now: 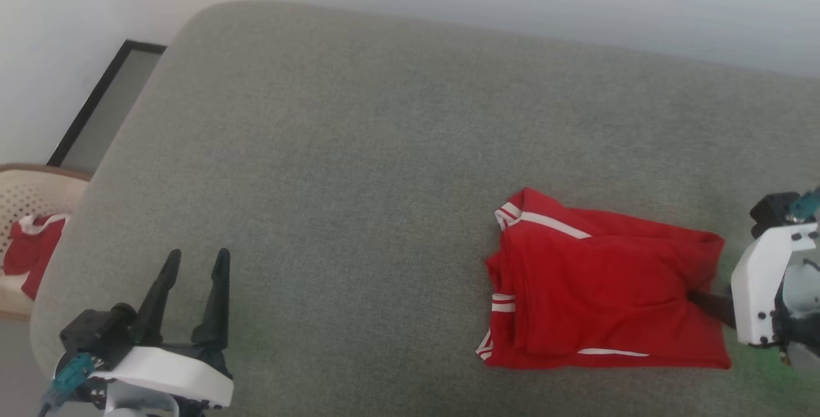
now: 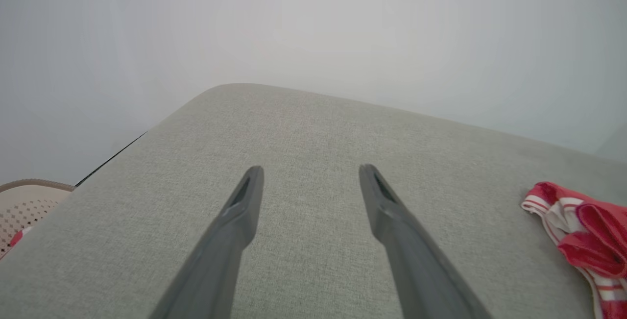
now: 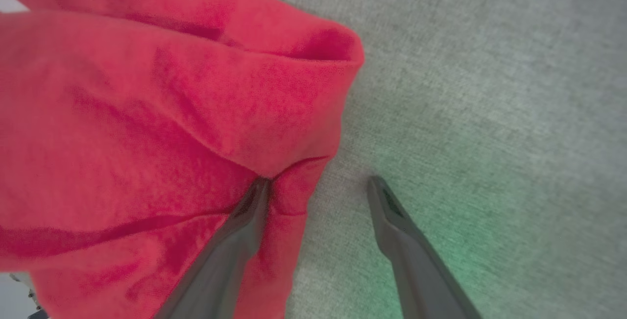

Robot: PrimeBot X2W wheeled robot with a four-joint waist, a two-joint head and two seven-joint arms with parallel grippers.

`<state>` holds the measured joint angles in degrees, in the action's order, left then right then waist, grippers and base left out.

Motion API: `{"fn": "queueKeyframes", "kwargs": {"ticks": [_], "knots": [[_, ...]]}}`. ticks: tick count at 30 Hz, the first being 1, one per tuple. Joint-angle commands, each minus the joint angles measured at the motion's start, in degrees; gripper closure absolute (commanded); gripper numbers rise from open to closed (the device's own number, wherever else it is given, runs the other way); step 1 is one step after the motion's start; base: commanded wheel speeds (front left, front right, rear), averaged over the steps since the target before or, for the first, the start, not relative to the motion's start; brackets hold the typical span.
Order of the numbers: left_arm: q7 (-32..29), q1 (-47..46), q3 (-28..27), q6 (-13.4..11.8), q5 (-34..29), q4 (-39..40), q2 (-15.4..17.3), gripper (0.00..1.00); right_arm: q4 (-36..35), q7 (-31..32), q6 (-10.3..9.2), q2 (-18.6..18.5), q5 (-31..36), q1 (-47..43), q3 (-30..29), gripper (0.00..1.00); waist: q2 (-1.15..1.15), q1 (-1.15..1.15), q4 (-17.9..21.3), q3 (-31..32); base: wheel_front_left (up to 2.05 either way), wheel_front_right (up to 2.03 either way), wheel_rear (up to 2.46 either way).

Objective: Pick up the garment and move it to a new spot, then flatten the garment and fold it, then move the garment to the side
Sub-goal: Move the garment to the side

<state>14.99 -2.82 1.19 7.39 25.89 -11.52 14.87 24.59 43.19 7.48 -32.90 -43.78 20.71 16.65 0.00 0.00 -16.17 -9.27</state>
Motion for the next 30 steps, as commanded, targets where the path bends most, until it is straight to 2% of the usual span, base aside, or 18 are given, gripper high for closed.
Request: {"fn": "queueKeyframes", "kwargs": {"ticks": [1, 2, 3, 4, 16, 30], "knots": [[0.23, -0.90, 0.20, 0.08, 0.34, -0.29, -0.32, 0.00, 0.84, 3.04, 0.03, 1.47, 0.11, -1.23, 1.37, 0.00, 0.00, 0.00, -0.79, -1.09, 0.00, 0.00, 0.00], [0.23, -1.17, 0.28, 0.07, 0.33, -0.30, -0.40, 0.00, 0.11, 4.19, 0.03, 1.68, 0.22, -1.17, 1.47, 0.21, 0.00, 0.00, -0.92, -1.40, 0.00, 0.00, 0.00], [0.23, -1.40, 0.33, 0.07, 0.35, -0.37, -0.56, 0.00, -0.45, 5.55, 0.04, 2.04, -0.08, -1.05, 1.42, 0.84, 0.00, 0.00, -1.01, -1.62, 0.00, 0.00, 0.00], [0.23, -1.48, 0.33, 0.08, 0.36, -0.39, -0.73, 0.00, -0.89, 6.85, 0.05, 2.25, -0.25, -1.05, 1.32, 1.00, 0.00, 0.00, -1.06, -1.81, 0.00, 0.00, 0.00], [0.23, -2.88, 0.18, 0.07, 0.04, -0.50, -0.85, 0.00, -7.42, 9.87, 0.02, 2.10, 2.59, 0.36, -4.09, 1.00, 0.00, 0.00, 0.35, -2.19, 0.00, 0.00, 0.00], [0.23, -6.76, 2.06, 0.07, -0.59, 1.11, 0.33, 0.00, -8.55, 9.73, 0.02, -1.78, 8.42, 3.35, -14.17, 1.00, 0.00, 0.00, 5.83, -3.20, 0.00, 0.00, 0.00]]}}
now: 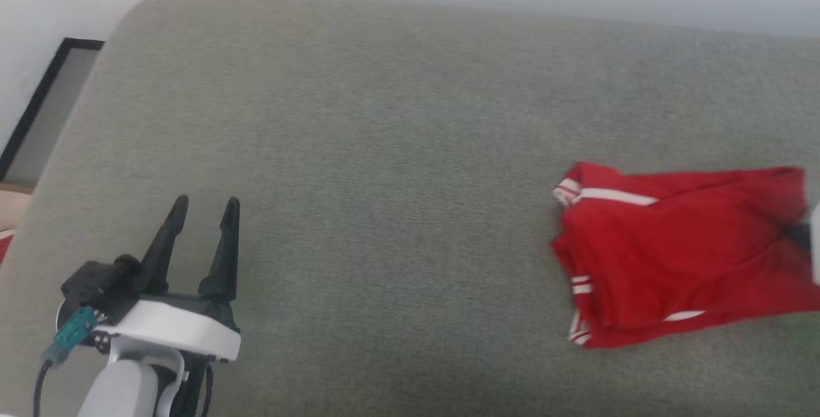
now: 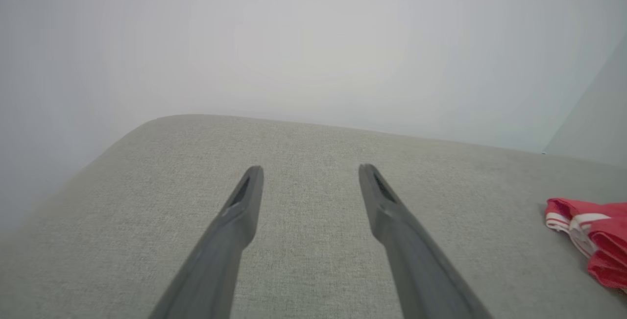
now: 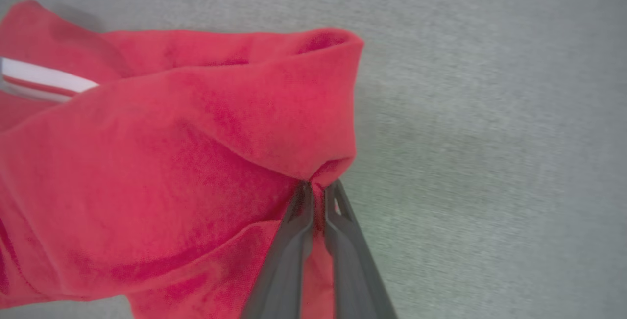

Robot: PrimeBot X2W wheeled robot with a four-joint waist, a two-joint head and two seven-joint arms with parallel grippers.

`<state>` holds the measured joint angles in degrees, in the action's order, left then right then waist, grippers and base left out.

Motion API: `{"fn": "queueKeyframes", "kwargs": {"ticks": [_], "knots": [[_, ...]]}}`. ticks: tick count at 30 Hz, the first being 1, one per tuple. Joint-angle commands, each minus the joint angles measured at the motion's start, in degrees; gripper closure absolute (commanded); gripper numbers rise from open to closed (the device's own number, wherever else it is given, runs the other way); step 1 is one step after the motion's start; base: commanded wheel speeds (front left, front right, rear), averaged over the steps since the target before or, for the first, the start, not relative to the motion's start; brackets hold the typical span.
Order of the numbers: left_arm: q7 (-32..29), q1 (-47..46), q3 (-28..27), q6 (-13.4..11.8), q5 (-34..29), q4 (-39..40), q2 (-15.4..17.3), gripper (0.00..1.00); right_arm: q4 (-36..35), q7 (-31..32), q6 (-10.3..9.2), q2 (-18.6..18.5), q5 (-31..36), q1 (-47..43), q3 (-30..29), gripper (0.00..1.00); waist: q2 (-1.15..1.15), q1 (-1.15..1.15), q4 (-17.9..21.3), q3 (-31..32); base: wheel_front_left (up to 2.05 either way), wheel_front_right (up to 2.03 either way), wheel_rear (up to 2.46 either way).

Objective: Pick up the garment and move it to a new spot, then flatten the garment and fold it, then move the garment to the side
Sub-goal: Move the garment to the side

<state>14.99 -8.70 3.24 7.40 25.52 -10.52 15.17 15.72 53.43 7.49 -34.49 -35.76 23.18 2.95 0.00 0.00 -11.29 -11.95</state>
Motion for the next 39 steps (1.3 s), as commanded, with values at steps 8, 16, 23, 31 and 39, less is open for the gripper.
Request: {"fn": "queueKeyframes", "kwargs": {"ticks": [8, 16, 23, 31, 39], "knots": [[0.23, -4.44, 2.06, 0.06, -0.48, 0.34, 0.36, 0.00, 2.84, -3.94, 0.01, -4.40, 3.18, 5.10, -3.93, 1.00, 0.00, 0.00, 5.39, -3.10, 0.00, 0.00, 0.00], [0.24, -10.18, 6.04, 0.06, -0.69, 0.68, 0.91, 0.00, 7.99, -11.49, 0.01, -9.34, 7.02, 11.77, -4.20, 1.00, 0.00, 0.00, 9.80, -7.02, 0.00, 0.00, 0.00], [0.23, -14.27, 8.64, 0.06, -0.48, 0.55, 1.67, 0.00, 12.02, -17.07, 0.01, -11.19, 9.90, 16.40, -3.93, 1.00, 0.00, 0.00, 12.18, -9.86, 0.00, 0.00, 0.00], [0.23, -18.54, 11.72, 0.06, -0.25, 0.34, 2.74, 0.00, 18.16, -23.33, 0.00, -12.42, 14.43, 21.33, -3.31, 1.00, 0.00, 0.00, 14.13, -13.68, 0.00, 0.00, 0.00], [0.23, -21.44, 13.46, 0.06, -0.07, 0.14, 3.59, 0.00, 23.98, -28.40, 0.00, -12.30, 20.03, 25.20, -4.30, 1.00, 0.00, 0.00, 15.48, -17.02, 0.00, 0.00, 0.00]]}}
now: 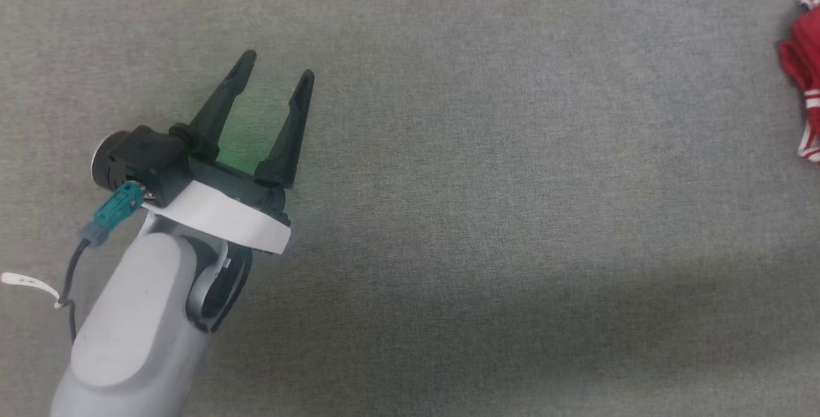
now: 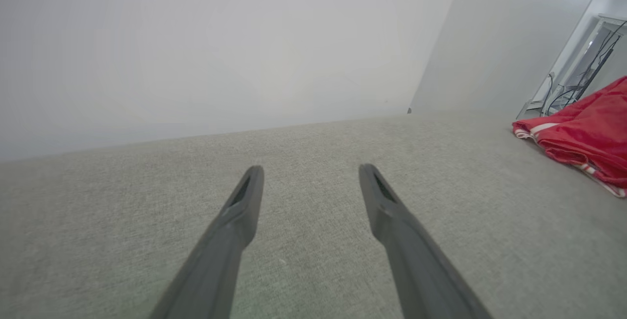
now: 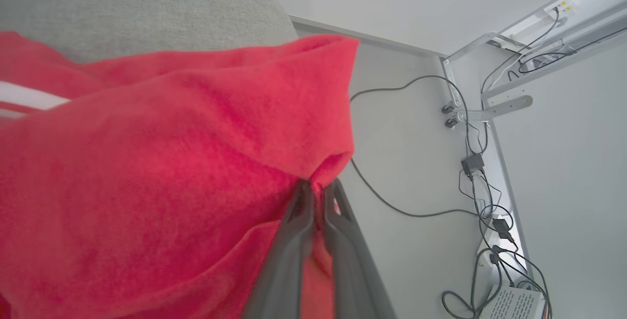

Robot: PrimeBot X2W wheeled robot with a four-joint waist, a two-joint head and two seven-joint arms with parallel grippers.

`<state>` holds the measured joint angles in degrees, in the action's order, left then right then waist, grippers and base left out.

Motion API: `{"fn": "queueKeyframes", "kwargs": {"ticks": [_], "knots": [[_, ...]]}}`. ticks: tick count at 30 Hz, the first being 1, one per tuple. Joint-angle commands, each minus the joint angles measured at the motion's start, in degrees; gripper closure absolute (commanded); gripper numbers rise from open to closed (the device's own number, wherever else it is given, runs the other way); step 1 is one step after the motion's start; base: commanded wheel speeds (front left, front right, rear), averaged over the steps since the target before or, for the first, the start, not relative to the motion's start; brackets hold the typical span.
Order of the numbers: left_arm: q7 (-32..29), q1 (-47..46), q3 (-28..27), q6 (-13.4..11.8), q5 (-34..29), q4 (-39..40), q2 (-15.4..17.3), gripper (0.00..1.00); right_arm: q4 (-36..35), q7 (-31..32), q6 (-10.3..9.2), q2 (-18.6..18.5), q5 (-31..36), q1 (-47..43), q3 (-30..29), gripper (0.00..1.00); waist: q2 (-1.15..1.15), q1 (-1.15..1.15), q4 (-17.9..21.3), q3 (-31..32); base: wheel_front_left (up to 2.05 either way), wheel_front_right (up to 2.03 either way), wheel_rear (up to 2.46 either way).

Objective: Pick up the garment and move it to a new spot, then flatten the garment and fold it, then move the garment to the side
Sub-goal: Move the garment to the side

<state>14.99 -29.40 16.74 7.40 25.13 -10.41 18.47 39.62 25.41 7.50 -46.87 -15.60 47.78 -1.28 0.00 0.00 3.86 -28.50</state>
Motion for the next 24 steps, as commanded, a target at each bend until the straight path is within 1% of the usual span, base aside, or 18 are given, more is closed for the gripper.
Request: {"fn": "queueKeyframes", "kwargs": {"ticks": [1, 7, 14, 15, 17, 18, 19, 20, 24], "knots": [[0.23, -1.01, 0.11, 0.06, 0.32, -0.04, 0.37, 0.00, 0.73, -1.21, -0.01, 0.27, 0.57, 1.15, -0.32, 1.00, 0.00, 0.00, 0.46, -0.86, 0.00, 0.00, 0.00], [0.23, -2.90, 1.16, 0.06, 0.48, -0.25, 0.72, 0.00, 5.74, -4.76, -0.01, 1.95, 3.46, 3.56, -1.82, 1.00, 0.00, 0.00, 0.73, -2.76, 0.00, 0.00, 0.00], [0.23, -4.00, 1.98, 0.06, 0.94, -0.54, 1.21, 0.00, 11.77, -6.97, 0.00, 4.86, 5.97, 6.11, -3.30, 1.00, 0.00, 0.00, 0.38, -3.97, 0.00, 0.00, 0.00], [0.23, -3.99, 2.03, 0.06, 0.98, -0.59, 1.24, 0.00, 12.56, -7.22, 0.00, 5.08, 6.22, 6.50, -3.63, 0.95, 0.00, 0.00, 0.28, -4.03, 0.00, 0.00, 0.00], [0.23, -4.11, 1.93, 0.06, 1.06, -0.69, 1.25, 0.00, 13.95, -8.05, 0.00, 5.59, 6.63, 7.05, -4.03, 0.69, 0.00, 0.00, 0.09, -4.05, 0.00, 0.00, 0.00], [0.23, -4.12, 1.72, 0.06, 1.19, -0.77, 1.26, 0.00, 14.58, -8.39, 0.00, 5.90, 6.60, 7.46, -4.56, 0.61, 0.00, 0.00, 0.01, -4.00, 0.00, 0.00, 0.00], [0.23, -4.03, 1.52, 0.06, 1.45, -0.83, 1.21, 0.00, 15.13, -8.67, 0.00, 6.23, 6.79, 7.89, -4.87, 0.28, 0.00, 0.00, -0.02, -3.92, 0.00, 0.00, 0.00], [0.23, -3.88, 1.44, 0.06, 1.62, -0.81, 1.32, 0.00, 15.59, -8.98, 0.00, 6.42, 7.23, 8.16, -4.90, 0.00, 0.00, 0.00, 0.01, -3.77, 0.00, 0.00, 0.00], [0.23, -2.50, 0.32, 0.06, 2.06, -0.71, 1.69, 0.00, 16.78, -9.30, -0.01, 7.34, 7.07, 9.15, -4.45, 0.00, 0.00, 0.00, 0.21, -2.56, 0.00, 0.00, 0.00]]}}
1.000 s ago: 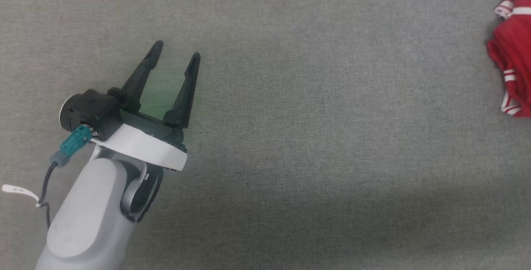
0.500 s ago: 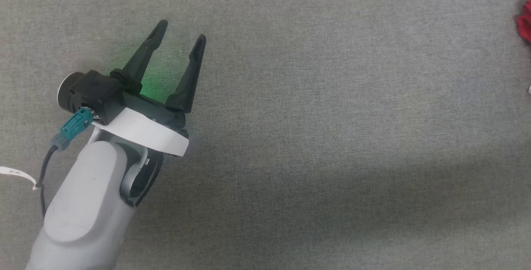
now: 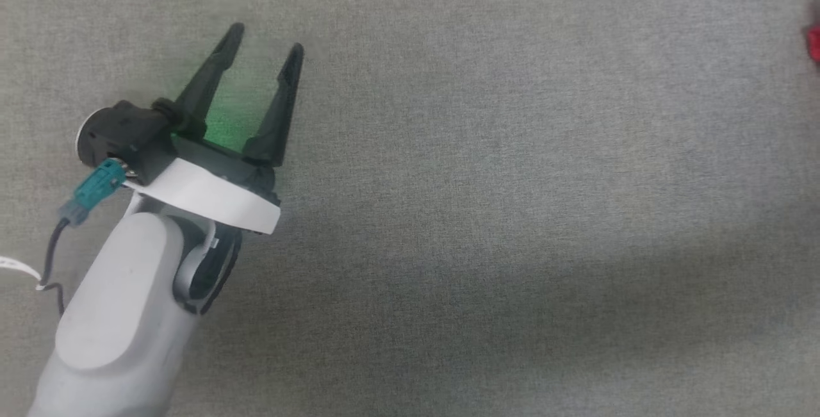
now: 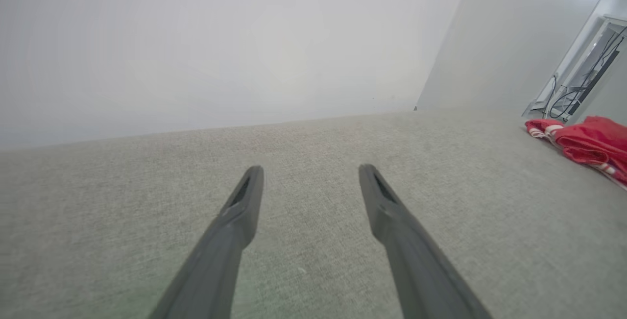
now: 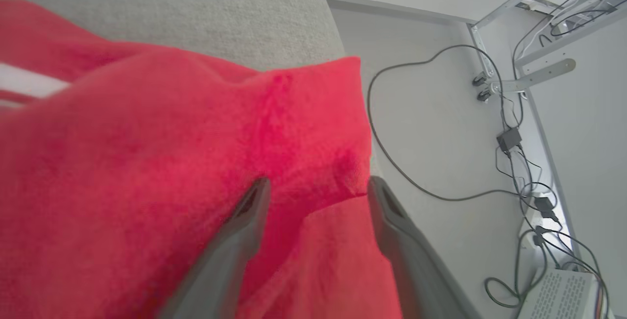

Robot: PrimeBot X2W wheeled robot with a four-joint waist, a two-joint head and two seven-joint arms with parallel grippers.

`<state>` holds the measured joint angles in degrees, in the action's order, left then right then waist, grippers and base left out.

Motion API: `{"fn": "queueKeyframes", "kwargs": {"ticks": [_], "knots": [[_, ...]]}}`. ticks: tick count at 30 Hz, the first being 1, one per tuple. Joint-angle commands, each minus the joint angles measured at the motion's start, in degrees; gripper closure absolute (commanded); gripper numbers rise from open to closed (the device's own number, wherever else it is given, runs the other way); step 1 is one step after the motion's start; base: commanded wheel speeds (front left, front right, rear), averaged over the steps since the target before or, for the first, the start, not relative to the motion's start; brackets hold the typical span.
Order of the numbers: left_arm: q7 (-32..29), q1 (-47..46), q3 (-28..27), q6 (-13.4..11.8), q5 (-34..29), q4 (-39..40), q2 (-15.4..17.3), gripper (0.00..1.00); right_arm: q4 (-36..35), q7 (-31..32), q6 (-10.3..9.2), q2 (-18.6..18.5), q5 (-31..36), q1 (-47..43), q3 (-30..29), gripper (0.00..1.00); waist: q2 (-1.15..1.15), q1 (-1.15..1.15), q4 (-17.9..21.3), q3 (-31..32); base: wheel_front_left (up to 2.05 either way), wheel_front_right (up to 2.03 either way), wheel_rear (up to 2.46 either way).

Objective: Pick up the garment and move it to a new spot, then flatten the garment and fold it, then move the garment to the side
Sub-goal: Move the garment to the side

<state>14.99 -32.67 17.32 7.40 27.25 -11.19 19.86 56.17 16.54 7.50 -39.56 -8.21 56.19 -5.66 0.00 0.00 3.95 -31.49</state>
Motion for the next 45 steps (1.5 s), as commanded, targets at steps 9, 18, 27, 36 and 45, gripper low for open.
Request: {"fn": "queueKeyframes", "kwargs": {"ticks": [9, 18, 27, 36, 45], "knots": [[0.23, 3.68, -4.45, 0.06, 2.01, -0.44, -0.75, 0.00, 0.90, -2.66, 0.00, 1.38, -1.23, 1.00, 0.88, 0.00, 0.00, 0.00, 0.04, 4.75, 0.00, 0.00, 0.00], [0.23, 8.75, -10.12, 0.06, 5.03, -1.42, -1.69, 0.00, -1.19, -7.15, 0.00, 5.15, -4.89, -1.81, 3.15, 0.00, 0.00, 0.00, -1.00, 11.69, 0.00, 0.00, 0.00], [0.23, 15.02, -14.22, 0.06, 4.15, -3.70, -1.75, 0.00, -5.51, -13.51, 0.00, 9.74, -10.24, -8.20, 6.80, 0.00, 0.00, 0.00, -2.64, 19.64, 0.00, 0.00, 0.00], [0.23, 20.97, -17.25, 0.06, 4.04, -4.91, -0.88, 0.00, -9.46, -21.38, 0.00, 13.96, -14.26, -17.35, 10.20, 0.00, 0.00, 0.00, -4.33, 26.13, 0.00, 0.00, 0.00], [0.23, 27.98, -20.07, 0.06, 5.08, -4.44, 0.05, 0.00, -14.87, -28.48, 0.00, 16.61, -15.08, -27.38, 11.91, 0.00, 0.00, 0.00, -5.29, 30.62, 0.00, 0.00, 0.00]]}}
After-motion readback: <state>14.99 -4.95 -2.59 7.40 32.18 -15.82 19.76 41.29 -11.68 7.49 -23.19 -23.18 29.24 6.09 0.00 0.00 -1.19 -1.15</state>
